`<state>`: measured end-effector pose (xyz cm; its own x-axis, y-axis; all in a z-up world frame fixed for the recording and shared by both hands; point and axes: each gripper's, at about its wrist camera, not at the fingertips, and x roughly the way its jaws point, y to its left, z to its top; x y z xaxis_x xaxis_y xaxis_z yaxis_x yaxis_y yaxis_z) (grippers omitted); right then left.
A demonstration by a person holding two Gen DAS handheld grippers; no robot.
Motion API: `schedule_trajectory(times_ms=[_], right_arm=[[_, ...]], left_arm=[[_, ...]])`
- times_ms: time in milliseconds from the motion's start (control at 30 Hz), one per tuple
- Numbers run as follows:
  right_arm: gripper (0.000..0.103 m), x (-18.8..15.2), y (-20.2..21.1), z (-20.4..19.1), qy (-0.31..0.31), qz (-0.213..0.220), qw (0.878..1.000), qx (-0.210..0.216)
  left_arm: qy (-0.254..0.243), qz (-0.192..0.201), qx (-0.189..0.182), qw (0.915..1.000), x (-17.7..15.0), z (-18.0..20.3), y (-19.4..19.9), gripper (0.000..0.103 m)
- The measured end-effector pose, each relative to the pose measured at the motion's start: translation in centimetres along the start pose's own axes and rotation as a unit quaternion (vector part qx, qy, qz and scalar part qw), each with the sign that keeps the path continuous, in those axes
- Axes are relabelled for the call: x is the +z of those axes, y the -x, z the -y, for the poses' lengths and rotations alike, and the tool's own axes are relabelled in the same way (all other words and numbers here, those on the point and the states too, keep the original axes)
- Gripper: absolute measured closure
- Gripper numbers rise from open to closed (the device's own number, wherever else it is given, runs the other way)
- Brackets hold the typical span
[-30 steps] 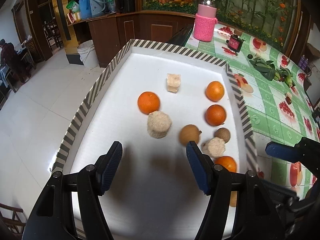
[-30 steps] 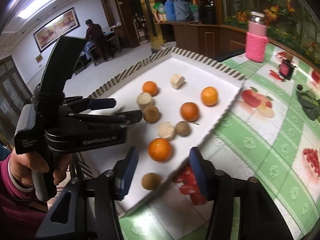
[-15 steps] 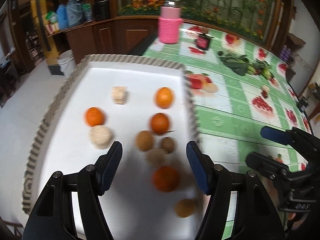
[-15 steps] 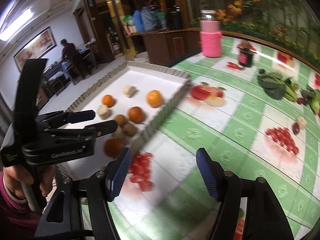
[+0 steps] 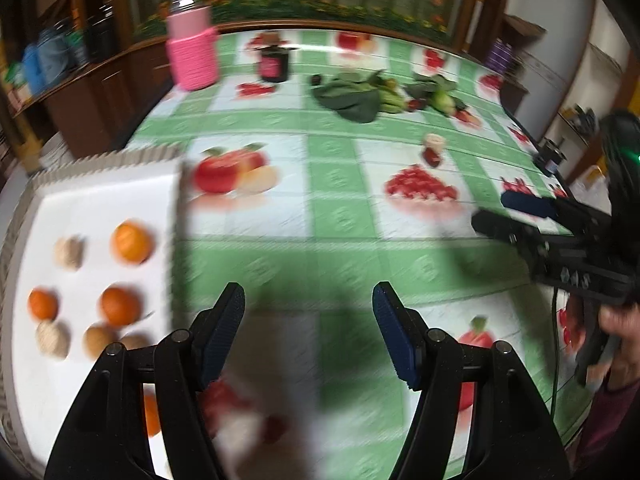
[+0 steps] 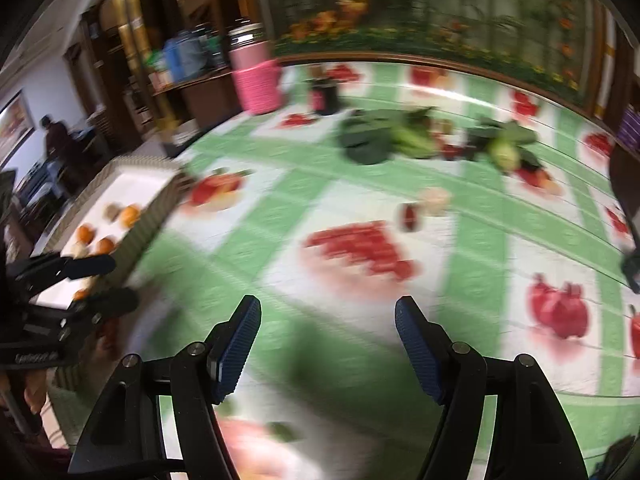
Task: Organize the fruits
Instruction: 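Move both tools back to the table toward a red date and a pale ball, then grasp the dark red date with the left tool while the right tool grasps the pale textured ball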
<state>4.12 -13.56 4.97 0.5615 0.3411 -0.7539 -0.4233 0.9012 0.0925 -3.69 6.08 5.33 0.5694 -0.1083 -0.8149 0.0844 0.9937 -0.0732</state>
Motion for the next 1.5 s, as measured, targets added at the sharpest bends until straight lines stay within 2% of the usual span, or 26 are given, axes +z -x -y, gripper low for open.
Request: schedule_trajectory(times_ms=[167, 300, 533, 667, 833, 867, 933, 1000, 1067, 1133, 1333, 1500], right_arm=[[0.031, 1.7, -0.9, 4.5, -0.017, -0.008, 0.999, -0.036], [0.031, 2.7, -2.0, 6.7, -0.020, -0.020, 0.999, -0.044], [0.030, 3.4, -3.0, 9.5, -0.022, -0.025, 0.998, -0.049], [0.029, 3.7, -3.3, 10.6, -0.031, -0.020, 0.998, -0.046], [0.029, 3.9, -3.8, 11.1, -0.036, -0.015, 0.998, -0.039], [0.029, 3.9, -3.9, 11.1, -0.039, -0.014, 0.998, -0.040], [0.029, 4.0, -4.0, 11.4, -0.047, -0.009, 0.998, -0.034], [0.029, 4.1, -4.0, 11.5, -0.053, -0.005, 0.998, -0.029], [0.029, 4.3, -4.1, 11.5, -0.055, 0.000, 0.998, -0.023], [0.029, 4.6, -4.2, 11.2, -0.053, 0.003, 0.998, -0.015], [0.030, 6.1, -5.5, 9.2, -0.022, 0.010, 1.000, 0.004], [0.032, 7.0, -7.6, 7.9, -0.005, 0.000, 1.000, 0.017]], left_arm=[[-0.036, -0.004, -0.021, 0.9991, 3.2, 4.1, -1.9, 0.037], [-0.060, -0.011, -0.023, 0.9979, 5.9, 7.2, -4.0, 0.038], [-0.048, -0.026, -0.030, 0.9981, 9.7, 10.0, -9.1, 0.037], [-0.034, -0.043, -0.030, 0.9980, 10.6, 10.5, -11.9, 0.038], [-0.024, -0.045, -0.024, 0.9984, 11.3, 10.6, -13.6, 0.038], [-0.026, -0.041, -0.021, 0.9986, 11.4, 10.7, -13.6, 0.040], [-0.038, -0.033, -0.014, 0.9986, 11.6, 10.9, -13.7, 0.053], [-0.052, -0.026, -0.004, 0.9983, 11.4, 11.0, -13.6, 0.076], [-0.055, -0.026, -0.010, 0.9981, 11.4, 10.7, -13.6, 0.087], [-0.053, -0.031, -0.021, 0.9979, 11.4, 10.2, -13.4, 0.087], [-0.053, -0.032, -0.020, 0.9979, 10.6, 8.8, -12.3, 0.087], [-0.053, -0.025, -0.013, 0.9982, 9.7, 7.9, -10.4, 0.087]])
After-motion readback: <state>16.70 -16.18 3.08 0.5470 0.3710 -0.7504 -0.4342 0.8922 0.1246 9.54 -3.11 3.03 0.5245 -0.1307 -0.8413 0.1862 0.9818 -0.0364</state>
